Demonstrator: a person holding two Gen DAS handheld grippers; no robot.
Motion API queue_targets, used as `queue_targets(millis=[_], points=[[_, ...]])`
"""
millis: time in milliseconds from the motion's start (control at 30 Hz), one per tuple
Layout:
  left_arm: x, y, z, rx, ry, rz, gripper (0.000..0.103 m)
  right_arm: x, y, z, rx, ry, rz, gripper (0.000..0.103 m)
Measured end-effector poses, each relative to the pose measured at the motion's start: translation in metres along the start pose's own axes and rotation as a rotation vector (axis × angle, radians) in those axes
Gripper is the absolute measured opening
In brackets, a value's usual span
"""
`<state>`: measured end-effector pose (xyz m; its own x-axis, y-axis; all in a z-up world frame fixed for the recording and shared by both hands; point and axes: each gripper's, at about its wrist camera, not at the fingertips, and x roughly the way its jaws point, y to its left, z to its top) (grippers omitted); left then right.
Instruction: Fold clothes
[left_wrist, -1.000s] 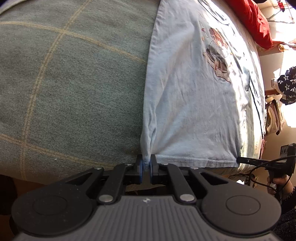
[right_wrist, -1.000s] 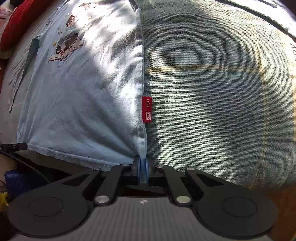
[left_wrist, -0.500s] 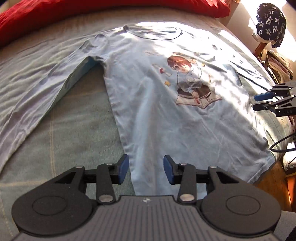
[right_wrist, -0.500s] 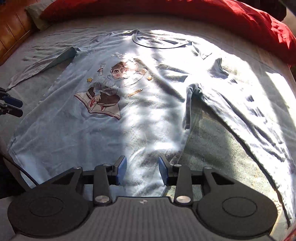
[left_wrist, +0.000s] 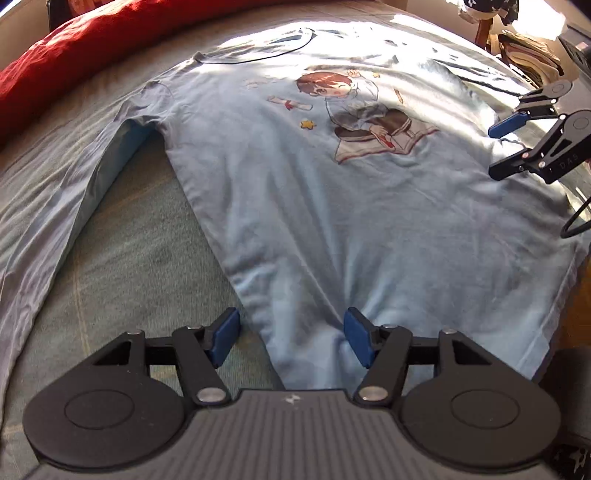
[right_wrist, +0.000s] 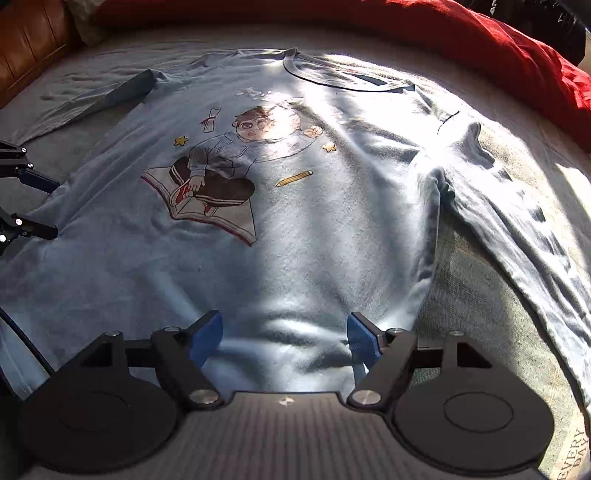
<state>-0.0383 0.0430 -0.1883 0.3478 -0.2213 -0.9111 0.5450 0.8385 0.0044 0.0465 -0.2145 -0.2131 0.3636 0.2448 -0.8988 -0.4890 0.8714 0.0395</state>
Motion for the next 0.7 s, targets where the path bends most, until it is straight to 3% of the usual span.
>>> queue_targets(millis=[133, 200, 367, 533, 700], points=[[-0.021, -0.012, -0.032, -0.018, 0.086, 0.001, 0.063, -0.016, 0.014, -0.041, 0.027, 0.086, 0.002, 0.091], [-0.03, -0.014, -0.032, -0.021, 0.095, 0.007, 0.062, -0.021, 0.025, -0.055, -0.01, 0.116, -0.015, 0.094], [-0.04, -0.015, -0.006, -0.03, -0.018, -0.012, 0.062, -0.017, 0.025, -0.052, 0.012, 0.148, -0.007, 0.1], [-0.009, -0.023, 0.025, 0.036, -0.099, -0.087, 0.063, -0.01, 0.025, -0.05, 0.034, 0.163, -0.011, 0.103], [-0.009, -0.007, 0.004, -0.061, 0.006, -0.105, 0.065, -0.017, 0.023, -0.049, 0.04, 0.184, -0.01, 0.103]])
